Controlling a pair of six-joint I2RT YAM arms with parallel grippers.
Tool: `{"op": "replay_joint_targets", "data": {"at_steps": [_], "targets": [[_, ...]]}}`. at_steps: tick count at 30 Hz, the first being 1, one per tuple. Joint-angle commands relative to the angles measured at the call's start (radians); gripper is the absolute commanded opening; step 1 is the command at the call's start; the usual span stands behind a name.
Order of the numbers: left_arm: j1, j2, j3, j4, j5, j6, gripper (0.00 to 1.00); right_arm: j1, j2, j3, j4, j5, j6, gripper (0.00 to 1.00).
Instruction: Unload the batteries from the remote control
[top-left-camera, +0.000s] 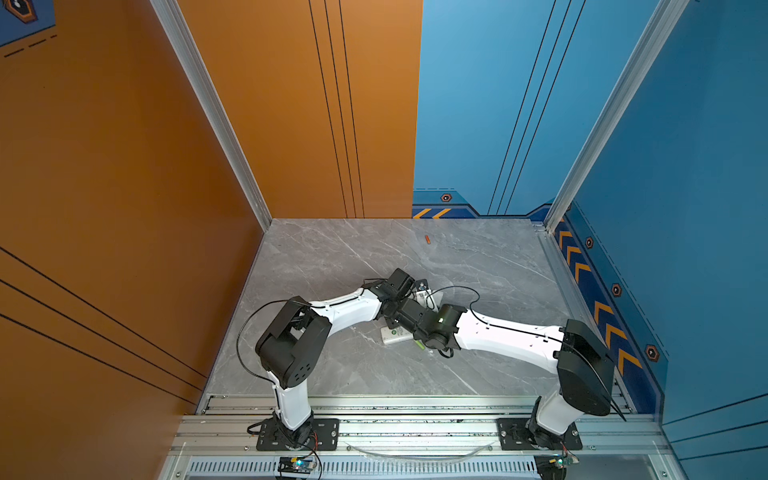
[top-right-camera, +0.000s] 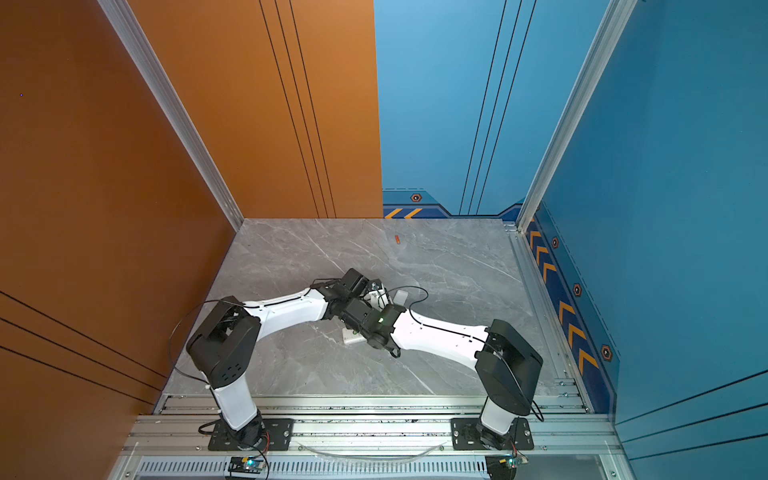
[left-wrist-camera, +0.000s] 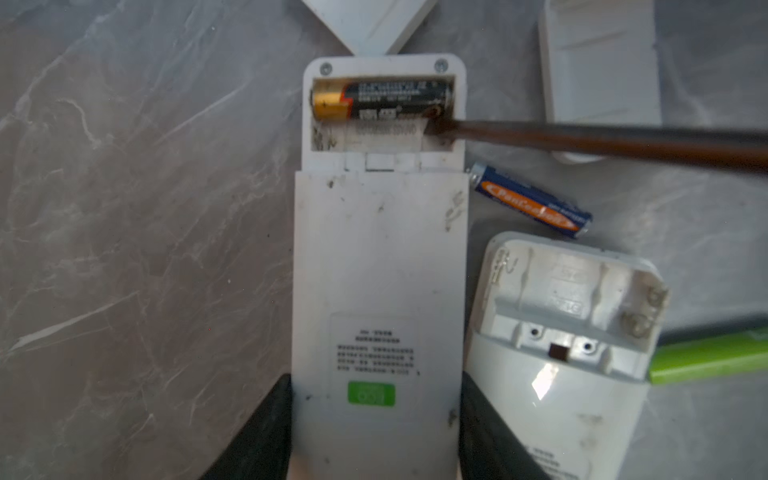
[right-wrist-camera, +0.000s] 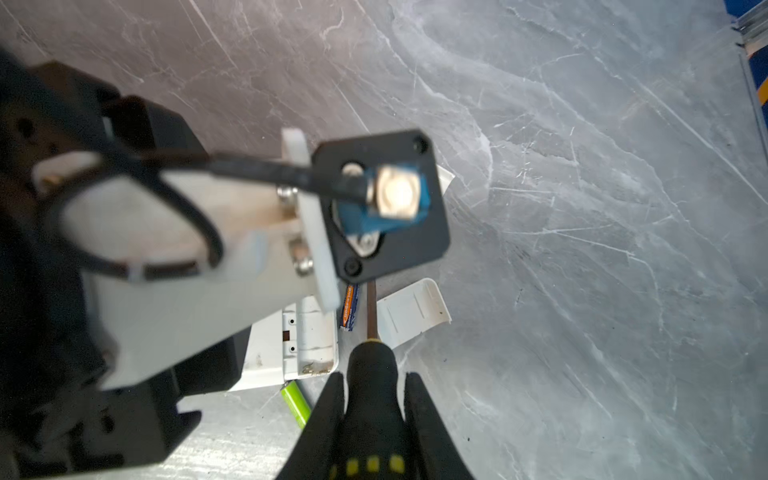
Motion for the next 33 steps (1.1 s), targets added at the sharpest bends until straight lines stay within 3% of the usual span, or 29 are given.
{"op": "replay_joint_targets", "data": {"at_steps": [1,10,21,29,33], "targets": [[0.013,0.014,0.022,-0.083,-0.032,-0.028,0.31,-0.007,-0.042,-0.083,-0.037,0.213,0.049,0.0],[0.017,0.042,0.044,-0.112,-0.006,-0.037,0.3,0.0,-0.052,-0.203,0.098,0.201,0.109,0.0],[0.032,0.061,0.047,-0.13,0.012,-0.059,0.28,-0.015,-0.147,-0.359,0.369,0.129,0.091,0.0],[0.033,0.063,0.05,-0.131,0.017,-0.067,0.28,-0.058,-0.259,-0.549,0.674,0.04,0.082,0.0],[0.033,0.065,0.052,-0.131,0.027,-0.075,0.28,-0.059,-0.269,-0.602,0.746,0.049,0.078,0.0]]}}
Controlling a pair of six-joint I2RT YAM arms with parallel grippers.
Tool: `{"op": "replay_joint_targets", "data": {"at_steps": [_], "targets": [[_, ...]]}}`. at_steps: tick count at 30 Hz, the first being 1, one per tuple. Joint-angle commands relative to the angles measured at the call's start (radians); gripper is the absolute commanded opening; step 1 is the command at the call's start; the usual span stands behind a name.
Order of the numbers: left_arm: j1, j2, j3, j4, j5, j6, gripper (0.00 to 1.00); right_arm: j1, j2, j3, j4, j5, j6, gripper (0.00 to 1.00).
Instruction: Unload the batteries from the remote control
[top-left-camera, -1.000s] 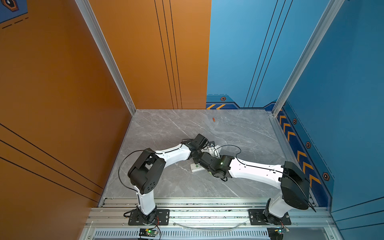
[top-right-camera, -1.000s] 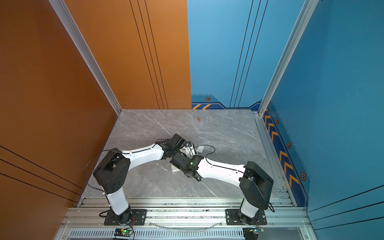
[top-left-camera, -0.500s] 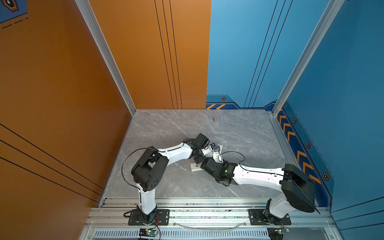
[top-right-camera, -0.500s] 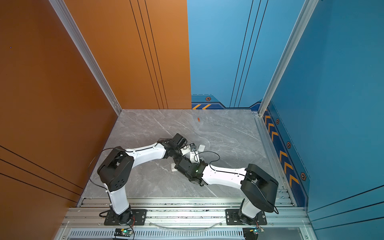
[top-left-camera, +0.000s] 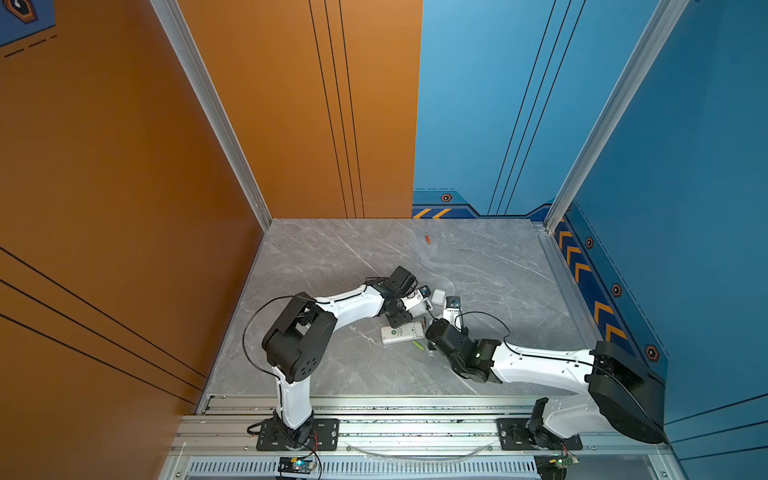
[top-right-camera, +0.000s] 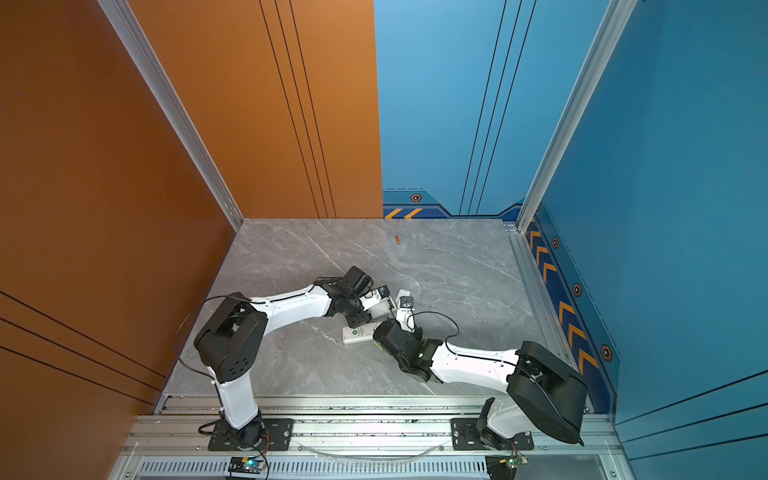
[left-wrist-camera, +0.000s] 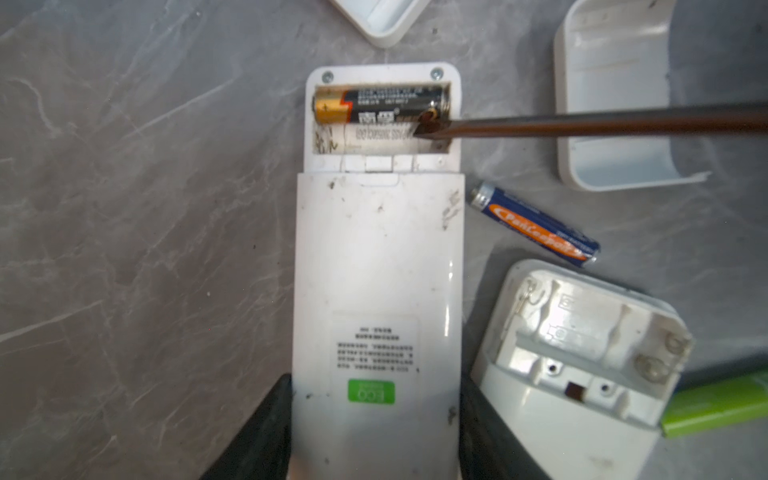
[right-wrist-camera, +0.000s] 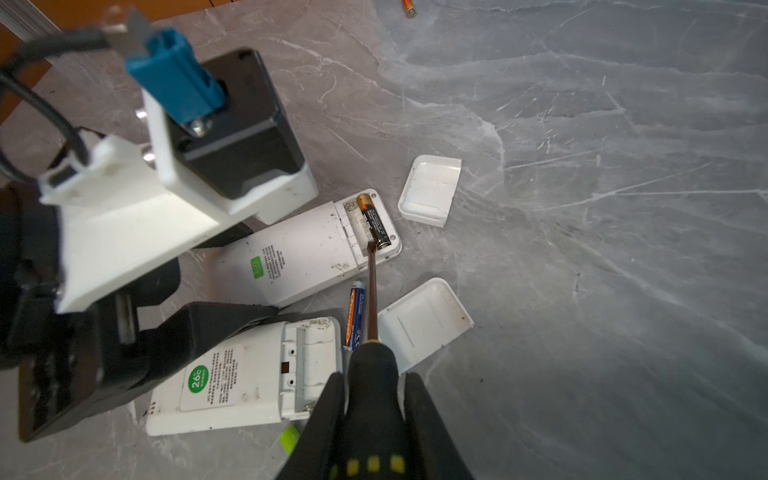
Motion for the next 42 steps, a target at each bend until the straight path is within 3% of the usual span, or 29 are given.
{"op": "replay_joint_targets", "data": {"at_steps": [1,8,29,36,38,42], "targets": [[0.019,0.014,0.008,-0.097,-0.009,-0.022,0.28,-0.024,-0.018,-0.052,0.04,0.088,-0.002,0.0],[0.021,0.017,0.014,-0.105,-0.002,-0.03,0.28,0.012,-0.031,-0.097,0.08,0.198,-0.027,0.0],[0.012,0.031,0.019,-0.123,0.004,-0.035,0.26,-0.014,-0.009,-0.159,0.404,0.177,-0.146,0.0],[0.013,0.032,0.02,-0.125,-0.002,-0.037,0.25,-0.018,-0.013,-0.155,0.423,0.152,-0.159,0.0],[0.013,0.028,0.017,-0.124,-0.01,-0.04,0.25,-0.03,-0.045,-0.145,0.352,0.101,-0.157,0.0],[0.006,0.003,-0.019,-0.082,-0.062,-0.033,0.25,-0.143,-0.101,-0.044,0.034,-0.174,-0.107,0.0]]}}
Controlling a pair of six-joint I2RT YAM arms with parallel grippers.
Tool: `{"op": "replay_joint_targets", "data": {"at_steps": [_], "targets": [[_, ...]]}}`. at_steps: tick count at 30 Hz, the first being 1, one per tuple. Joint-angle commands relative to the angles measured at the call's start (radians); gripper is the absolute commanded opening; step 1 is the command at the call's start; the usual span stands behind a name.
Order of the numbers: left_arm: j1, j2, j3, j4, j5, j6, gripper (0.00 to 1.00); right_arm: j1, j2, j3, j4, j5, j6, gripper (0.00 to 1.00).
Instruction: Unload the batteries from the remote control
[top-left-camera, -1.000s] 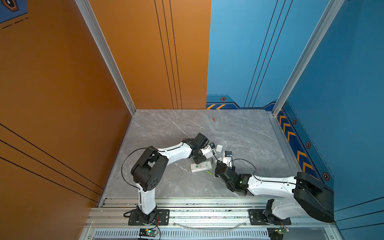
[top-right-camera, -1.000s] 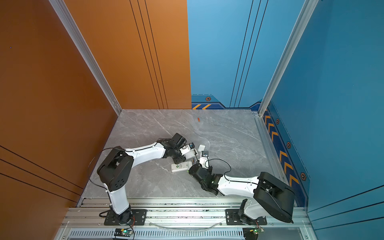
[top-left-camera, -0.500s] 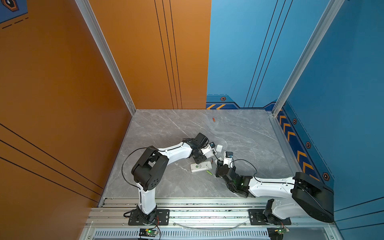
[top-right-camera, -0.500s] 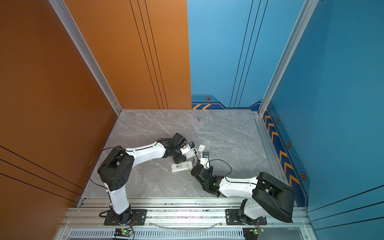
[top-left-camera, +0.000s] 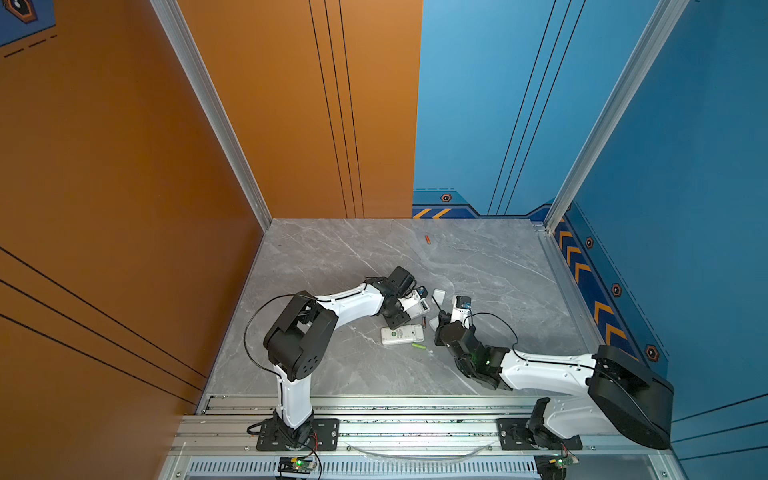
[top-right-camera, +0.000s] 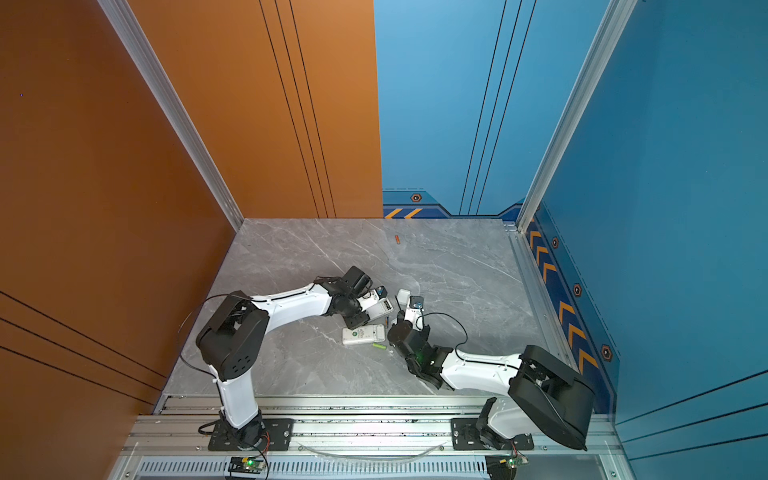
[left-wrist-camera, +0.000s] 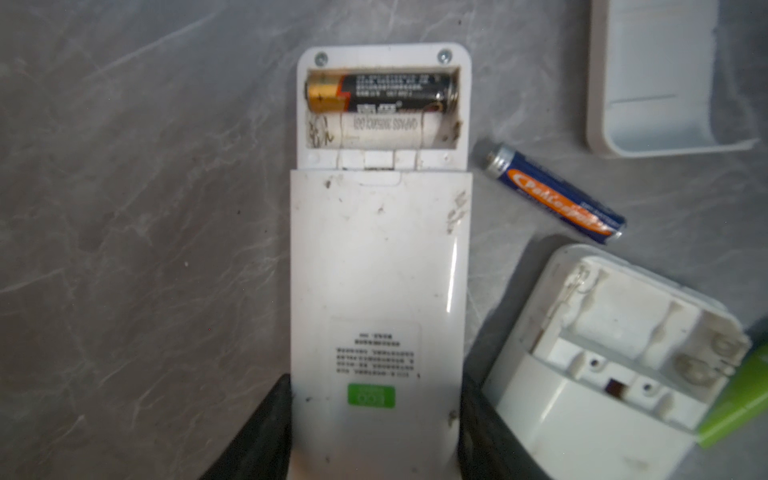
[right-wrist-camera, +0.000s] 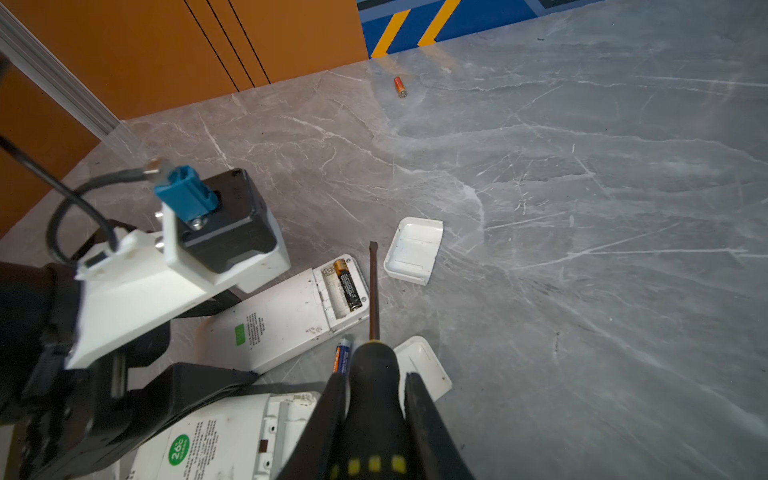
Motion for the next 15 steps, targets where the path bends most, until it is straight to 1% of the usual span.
{"op": "replay_joint_targets", "data": {"at_steps": [1,3,5,6,8,9,10,15], "targets": [[-0.004,-0.018,-0.039,-0.022,-0.075,0.005,0.25,-0.096,-0.045,0.082,-0.247,-0.25,0.029,0.0],[-0.008,-0.032,-0.057,0.001,-0.1,0.015,0.25,-0.144,-0.07,0.091,-0.299,-0.343,0.021,0.0],[-0.012,-0.049,-0.071,0.018,-0.127,0.025,0.23,-0.166,-0.099,0.13,-0.363,-0.385,-0.027,0.0],[-0.013,-0.055,-0.075,0.025,-0.14,0.031,0.22,-0.184,-0.101,0.176,-0.42,-0.419,-0.057,0.0],[-0.016,-0.064,-0.079,0.034,-0.157,0.041,0.22,-0.219,-0.082,0.23,-0.477,-0.523,-0.099,0.0],[-0.019,-0.067,-0.08,0.039,-0.167,0.049,0.21,-0.263,-0.066,0.259,-0.505,-0.582,-0.11,0.0],[-0.021,-0.069,-0.079,0.041,-0.176,0.056,0.21,-0.278,-0.052,0.288,-0.528,-0.619,-0.129,0.0],[-0.028,-0.077,-0.081,0.045,-0.191,0.073,0.21,-0.309,0.024,0.425,-0.65,-0.697,-0.204,0.0]]}}
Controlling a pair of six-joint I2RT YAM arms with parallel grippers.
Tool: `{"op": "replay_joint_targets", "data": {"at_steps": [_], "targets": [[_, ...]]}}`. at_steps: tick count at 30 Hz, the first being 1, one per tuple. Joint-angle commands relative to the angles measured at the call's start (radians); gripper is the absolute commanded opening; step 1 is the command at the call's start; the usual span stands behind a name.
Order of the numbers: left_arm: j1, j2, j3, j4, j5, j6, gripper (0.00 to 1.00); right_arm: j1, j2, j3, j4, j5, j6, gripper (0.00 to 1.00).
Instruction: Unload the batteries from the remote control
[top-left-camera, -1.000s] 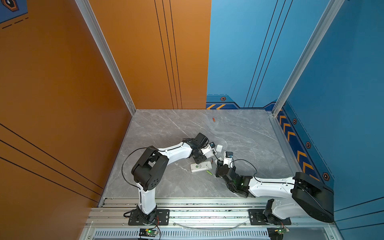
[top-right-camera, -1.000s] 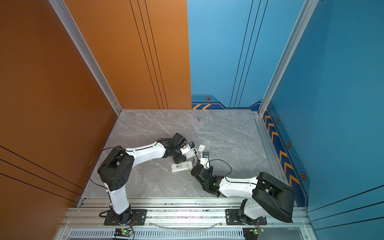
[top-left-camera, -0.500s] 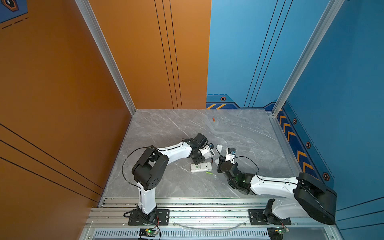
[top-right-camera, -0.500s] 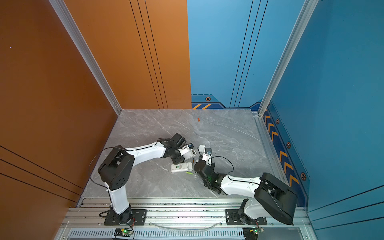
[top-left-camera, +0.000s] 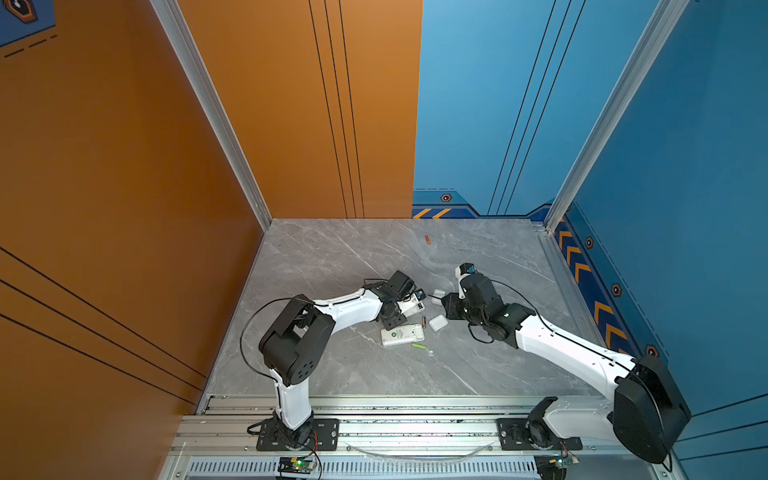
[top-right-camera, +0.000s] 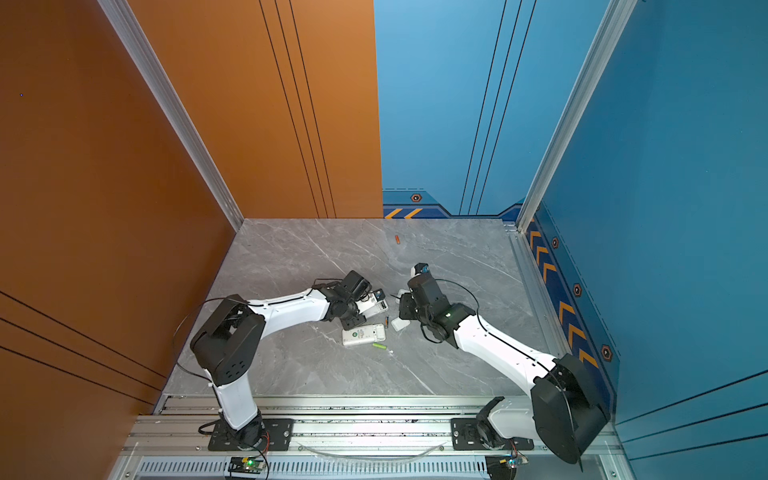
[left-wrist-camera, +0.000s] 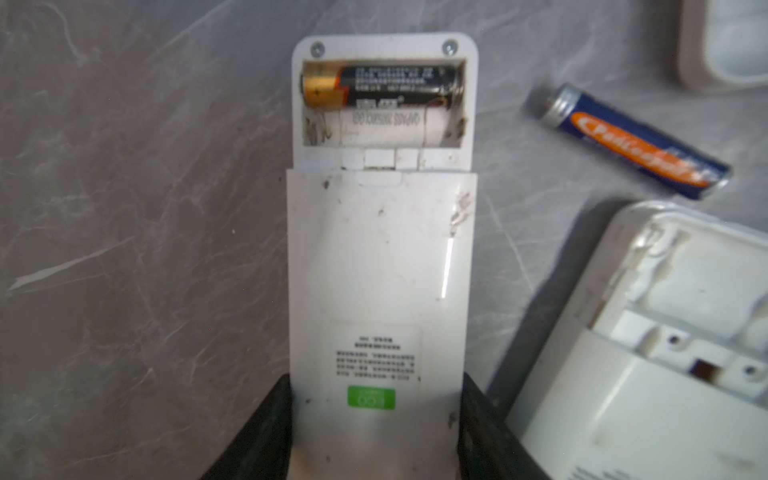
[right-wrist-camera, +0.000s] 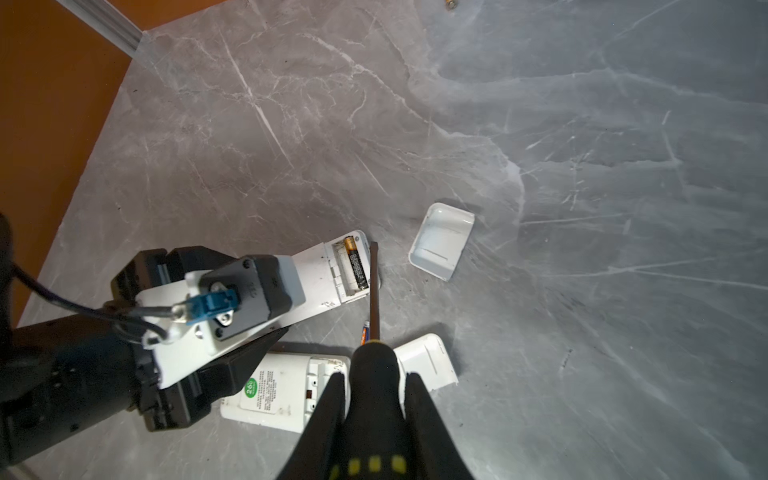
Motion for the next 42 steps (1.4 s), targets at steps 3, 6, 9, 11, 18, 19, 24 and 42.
{"op": "replay_joint_targets", "data": {"at_steps": [3,6,9,11,18,19,24,42], "targets": [[-0.011,-0.036,-0.023,-0.005,-0.05,0.026,0.21,-0.007,0.097,0.116,-0.174,-0.164,-0.099,0.0],[-0.014,-0.04,-0.026,-0.001,-0.053,0.026,0.21,0.001,0.149,0.16,-0.204,-0.191,-0.109,0.0],[-0.019,-0.039,-0.026,-0.001,-0.056,0.027,0.21,0.007,0.165,0.171,-0.214,-0.187,-0.115,0.0],[-0.018,-0.041,-0.027,-0.001,-0.052,0.029,0.21,0.01,0.172,0.182,-0.234,-0.17,-0.117,0.0],[-0.02,-0.042,-0.026,-0.001,-0.046,0.034,0.2,0.01,0.179,0.198,-0.249,-0.107,-0.133,0.0],[-0.02,-0.042,-0.025,-0.001,-0.045,0.034,0.2,0.01,0.182,0.201,-0.254,-0.105,-0.138,0.0],[-0.022,-0.041,-0.022,-0.002,-0.044,0.033,0.2,0.01,0.191,0.202,-0.256,-0.073,-0.138,0.0],[-0.036,-0.032,0.011,-0.045,-0.122,0.054,0.19,0.17,0.31,0.383,-0.513,0.281,-0.202,0.0]]}}
